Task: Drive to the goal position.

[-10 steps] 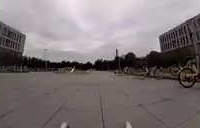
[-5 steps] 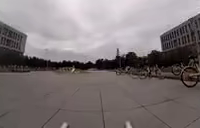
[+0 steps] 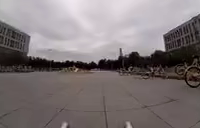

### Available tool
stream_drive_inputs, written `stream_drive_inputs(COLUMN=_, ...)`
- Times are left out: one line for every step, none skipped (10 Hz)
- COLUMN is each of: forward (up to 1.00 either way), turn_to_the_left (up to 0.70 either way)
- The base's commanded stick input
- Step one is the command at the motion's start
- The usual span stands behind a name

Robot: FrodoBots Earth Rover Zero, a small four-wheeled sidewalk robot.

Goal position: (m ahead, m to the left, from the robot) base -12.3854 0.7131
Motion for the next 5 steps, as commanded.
stream_drive_inputs(forward=0.00, turn_to_the_left=0.70)
stream_drive_inputs(forward=0.00, turn_to_the_left=0.70)
stream_drive_inputs(forward=0.00, turn_to_the_left=0.70)
stream_drive_inputs(forward=0.00, turn_to_the_left=0.70)
stream_drive_inputs(forward=0.00, turn_to_the_left=0.70)
